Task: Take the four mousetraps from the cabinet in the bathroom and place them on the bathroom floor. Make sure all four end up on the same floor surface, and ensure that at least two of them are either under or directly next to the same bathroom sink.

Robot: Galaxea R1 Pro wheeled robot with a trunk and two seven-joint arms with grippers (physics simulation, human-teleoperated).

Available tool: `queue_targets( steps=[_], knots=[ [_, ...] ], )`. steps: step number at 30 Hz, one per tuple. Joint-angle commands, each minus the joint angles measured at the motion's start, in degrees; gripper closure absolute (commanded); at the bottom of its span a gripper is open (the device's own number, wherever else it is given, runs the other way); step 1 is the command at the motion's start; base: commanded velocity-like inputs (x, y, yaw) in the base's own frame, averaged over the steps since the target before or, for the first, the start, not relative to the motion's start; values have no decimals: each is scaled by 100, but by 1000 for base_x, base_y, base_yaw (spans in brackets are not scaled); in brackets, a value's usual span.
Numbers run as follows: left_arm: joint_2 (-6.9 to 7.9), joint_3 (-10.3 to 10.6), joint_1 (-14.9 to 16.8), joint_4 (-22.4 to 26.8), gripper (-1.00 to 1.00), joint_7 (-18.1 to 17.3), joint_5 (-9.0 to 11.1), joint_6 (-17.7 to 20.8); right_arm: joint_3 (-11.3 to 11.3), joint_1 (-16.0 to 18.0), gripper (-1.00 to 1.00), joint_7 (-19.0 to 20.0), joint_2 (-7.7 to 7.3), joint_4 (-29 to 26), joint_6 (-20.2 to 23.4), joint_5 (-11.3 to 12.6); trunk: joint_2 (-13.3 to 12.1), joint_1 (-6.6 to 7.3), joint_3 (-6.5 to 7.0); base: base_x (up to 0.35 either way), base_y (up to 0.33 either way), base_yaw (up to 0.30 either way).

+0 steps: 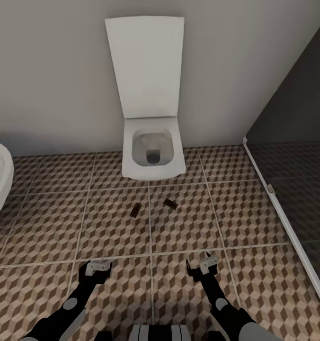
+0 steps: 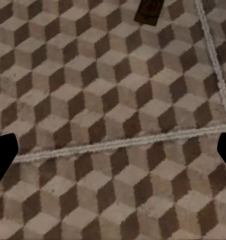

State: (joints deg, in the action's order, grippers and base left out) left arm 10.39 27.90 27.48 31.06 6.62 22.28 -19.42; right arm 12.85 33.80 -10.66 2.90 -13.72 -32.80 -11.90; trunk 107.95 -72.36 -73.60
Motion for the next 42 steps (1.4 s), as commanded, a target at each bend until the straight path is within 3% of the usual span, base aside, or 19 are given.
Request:
queue_targets(
  steps=[1,12,20,26,31,42],
  knots=[
    [7,49,4,-55,-100,48,31,-98,7,3,-100,-58,-1,40,-32,-60,-40,23,16,0,0,0],
    [-5,49,-4,-818,-100,45,90,-704,7,0,-100,-74,-8,521,-582,-58,-481,265,213,0,0,0],
    [-67,54,-5,-1612,-100,42,354,-1503,0,-4,-100,-76,-19,900,-859,-58,-802,440,357,0,0,0],
    [-95,57,-5,-1927,-100,40,434,-1788,3,-9,-100,-76,-22,1103,-1092,-57,-1043,572,465,0,0,0],
    [-167,57,-5,-2259,-100,25,454,-1886,1,-26,-100,-74,-25,1217,-1206,-51,-1244,682,555,0,0,0],
    [-365,58,-5,-3151,-100,10,461,-2641,6,-57,-100,-73,-171,1262,-1560,-43,-1685,923,752,0,0,0]
  ],
)
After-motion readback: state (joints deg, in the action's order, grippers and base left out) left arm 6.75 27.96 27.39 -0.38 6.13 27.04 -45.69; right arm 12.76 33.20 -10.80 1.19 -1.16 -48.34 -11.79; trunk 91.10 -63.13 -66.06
